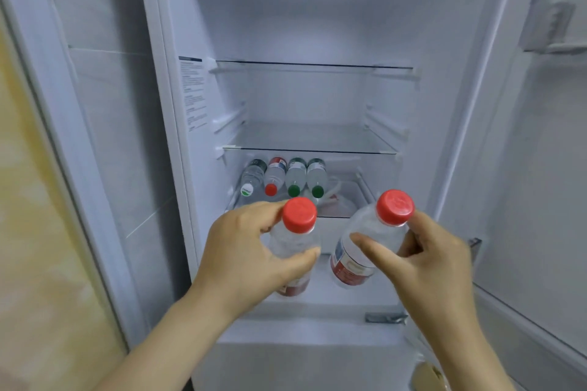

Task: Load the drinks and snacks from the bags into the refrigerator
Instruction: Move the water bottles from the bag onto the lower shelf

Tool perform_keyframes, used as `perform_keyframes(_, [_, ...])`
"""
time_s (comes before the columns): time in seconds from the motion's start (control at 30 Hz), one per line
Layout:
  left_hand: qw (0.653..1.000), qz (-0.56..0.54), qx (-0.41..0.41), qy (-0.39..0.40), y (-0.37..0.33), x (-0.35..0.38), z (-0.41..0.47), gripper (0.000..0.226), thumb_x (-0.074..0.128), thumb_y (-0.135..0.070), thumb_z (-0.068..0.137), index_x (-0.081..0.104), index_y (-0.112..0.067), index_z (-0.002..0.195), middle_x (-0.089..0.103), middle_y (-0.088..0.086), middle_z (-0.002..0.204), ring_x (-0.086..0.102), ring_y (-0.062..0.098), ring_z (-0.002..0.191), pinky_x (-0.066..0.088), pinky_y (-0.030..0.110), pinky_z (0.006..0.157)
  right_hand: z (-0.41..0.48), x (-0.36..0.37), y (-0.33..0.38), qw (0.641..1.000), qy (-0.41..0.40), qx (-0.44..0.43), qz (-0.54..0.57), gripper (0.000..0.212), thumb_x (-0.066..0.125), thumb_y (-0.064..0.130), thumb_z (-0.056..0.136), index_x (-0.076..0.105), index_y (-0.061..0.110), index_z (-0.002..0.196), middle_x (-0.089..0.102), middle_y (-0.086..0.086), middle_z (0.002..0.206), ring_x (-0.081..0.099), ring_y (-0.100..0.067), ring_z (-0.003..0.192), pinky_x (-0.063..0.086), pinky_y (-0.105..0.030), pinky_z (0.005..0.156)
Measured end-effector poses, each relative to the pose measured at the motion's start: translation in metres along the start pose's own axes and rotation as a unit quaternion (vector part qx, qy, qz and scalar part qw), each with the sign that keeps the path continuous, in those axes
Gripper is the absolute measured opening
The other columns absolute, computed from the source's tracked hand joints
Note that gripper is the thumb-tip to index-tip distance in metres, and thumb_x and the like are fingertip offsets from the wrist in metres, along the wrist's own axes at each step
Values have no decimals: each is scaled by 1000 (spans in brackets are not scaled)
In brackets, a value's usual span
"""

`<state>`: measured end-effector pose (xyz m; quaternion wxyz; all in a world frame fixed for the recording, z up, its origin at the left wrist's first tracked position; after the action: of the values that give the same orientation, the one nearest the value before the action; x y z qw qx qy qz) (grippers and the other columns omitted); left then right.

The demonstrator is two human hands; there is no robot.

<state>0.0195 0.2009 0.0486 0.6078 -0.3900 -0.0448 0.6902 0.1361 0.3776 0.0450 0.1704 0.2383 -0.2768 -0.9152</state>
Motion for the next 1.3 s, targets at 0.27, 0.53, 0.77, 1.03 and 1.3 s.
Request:
perform_keyframes(0.27, [999,-34,25,20,45,35,60,39,73,-51,58,67,-32,92,69,-13,77,65,8,76,54,35,68,39,32,-34,999,-37,30,-18,35,84,35,64,53,52,67,43,10,52,36,-10,47,29,-14,44])
perform_keyframes(0.53, [995,-82,62,12,88,60,116,40,72,-48,59,68,-34,96,68,-19,83,62,2,79,51,25,68,76,62,-59,991,-92,29,-96,46,85,31,65,42,45,63,33,5,44,39,-11,49,31,-11,46])
perform_keyframes(0.77, [989,-128,55,43,126,97,140,38,73,-48,58,71,-30,92,69,-17,81,63,2,78,52,28,69,88,87,-89,985,-121,51,-112,42,85,32,66,45,44,68,37,7,46,39,-11,49,32,-12,46])
perform_keyframes(1.03, [985,-157,52,41,132,126,161,37,73,-47,59,68,-34,94,68,-18,80,63,2,77,53,31,67,108,92,-121,984,-151,67,-69,41,85,26,67,48,42,72,50,25,56,43,-5,50,32,-6,48])
perform_keyframes(1.3, [985,-152,85,19,125,142,170,41,73,-41,66,71,-26,104,65,-27,97,60,-6,92,47,11,79,116,103,-171,976,-168,117,-71,29,84,28,69,64,17,88,53,28,63,48,-1,57,36,-5,56])
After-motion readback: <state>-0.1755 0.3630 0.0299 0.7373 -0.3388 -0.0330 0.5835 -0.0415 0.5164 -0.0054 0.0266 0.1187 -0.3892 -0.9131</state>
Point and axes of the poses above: each hand's wrist, its own z-axis towards the middle knuckle, its own x-axis out of the palm, y = z × x, the point moved 10 cm from there along z, towards the middle knuckle
